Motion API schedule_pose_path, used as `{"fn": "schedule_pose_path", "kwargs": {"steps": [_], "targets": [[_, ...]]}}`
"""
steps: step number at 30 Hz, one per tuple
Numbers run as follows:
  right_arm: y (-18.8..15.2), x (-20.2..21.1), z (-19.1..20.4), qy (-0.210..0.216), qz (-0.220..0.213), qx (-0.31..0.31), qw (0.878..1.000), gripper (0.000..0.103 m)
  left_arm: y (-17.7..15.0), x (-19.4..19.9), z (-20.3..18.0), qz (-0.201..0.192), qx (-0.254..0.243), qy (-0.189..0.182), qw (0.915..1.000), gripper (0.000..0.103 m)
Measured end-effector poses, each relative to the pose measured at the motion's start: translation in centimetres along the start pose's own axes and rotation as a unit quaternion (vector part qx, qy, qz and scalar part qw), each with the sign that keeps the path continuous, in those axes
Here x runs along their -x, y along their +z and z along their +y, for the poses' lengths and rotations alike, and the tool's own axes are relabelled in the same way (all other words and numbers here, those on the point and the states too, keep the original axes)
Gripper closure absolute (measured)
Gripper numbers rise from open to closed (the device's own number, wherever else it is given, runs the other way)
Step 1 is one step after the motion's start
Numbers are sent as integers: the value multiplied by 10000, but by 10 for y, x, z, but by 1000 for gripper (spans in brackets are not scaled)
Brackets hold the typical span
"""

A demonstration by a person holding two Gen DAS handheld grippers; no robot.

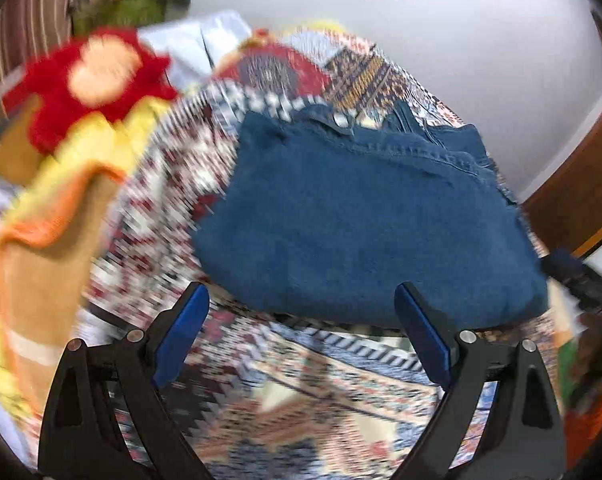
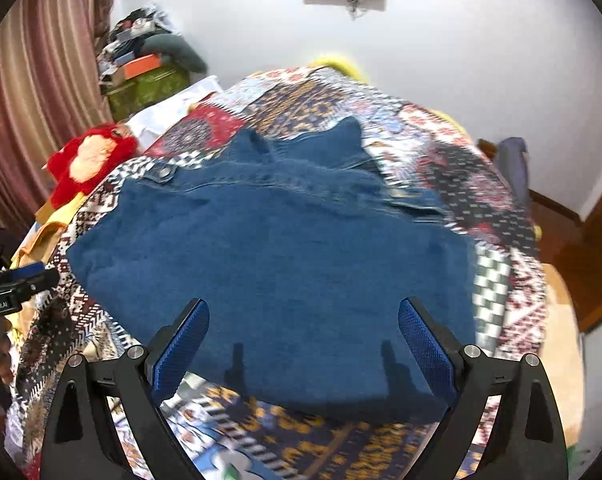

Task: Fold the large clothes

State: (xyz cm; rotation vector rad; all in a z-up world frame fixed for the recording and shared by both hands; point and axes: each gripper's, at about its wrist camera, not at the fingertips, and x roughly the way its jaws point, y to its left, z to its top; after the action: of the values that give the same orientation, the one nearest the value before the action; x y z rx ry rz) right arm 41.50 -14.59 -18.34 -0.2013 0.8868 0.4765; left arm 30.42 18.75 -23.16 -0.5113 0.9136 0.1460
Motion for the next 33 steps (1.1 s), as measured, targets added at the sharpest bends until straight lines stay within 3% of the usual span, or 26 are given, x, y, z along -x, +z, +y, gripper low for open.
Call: {"fn": "schedule_pose_path", "kwargs": {"steps": [4, 7, 9, 12, 14, 17, 20, 22, 24, 28, 30, 33], "targets": [[-4, -37, 10, 27, 367, 160, 9992, 8, -5, -34, 11, 541, 624, -612, 9947, 9], [-12, -61, 9, 38, 678, 242, 9974, 8, -10, -56, 16, 839, 990, -1042, 9860, 9], [-15, -67, 7, 95, 655, 212, 9976, 6, -12, -70, 16, 955, 1218, -1357, 9786, 9], [-17, -68, 6, 139, 601, 267, 9977, 5, -12, -87, 18, 980, 1632, -1958, 9620, 9], [-17, -67, 5, 168, 589, 255, 9978, 5, -9, -93, 20, 847, 1722, -2089, 9589, 9], [-17, -67, 4, 178, 577, 266, 9978, 5, -4, -99, 24, 667, 2061, -2351, 9475, 9], [-16, -66, 5, 193, 587, 244, 9978, 5, 3, -104, 26, 512, 2310, -2304, 9439, 10], [-16, -65, 5, 187, 608, 244, 9977, 5, 7, -104, 25, 371, 2491, -1845, 9500, 30], [-15, -65, 5, 198, 663, 222, 9974, 5, 9, -102, 23, 290, 2573, -1503, 9541, 38], [-14, -61, 5, 230, 782, 172, 9965, 5, 15, -79, 11, -130, 2225, -885, 9708, 64], [-13, -56, 6, 273, 843, 200, 9959, 5, 20, -58, -4, -410, 1804, -684, 9804, 70], [-11, -47, 9, 307, 844, 252, 9956, 5, 29, -29, -18, -771, 1397, -589, 9854, 74]]}}
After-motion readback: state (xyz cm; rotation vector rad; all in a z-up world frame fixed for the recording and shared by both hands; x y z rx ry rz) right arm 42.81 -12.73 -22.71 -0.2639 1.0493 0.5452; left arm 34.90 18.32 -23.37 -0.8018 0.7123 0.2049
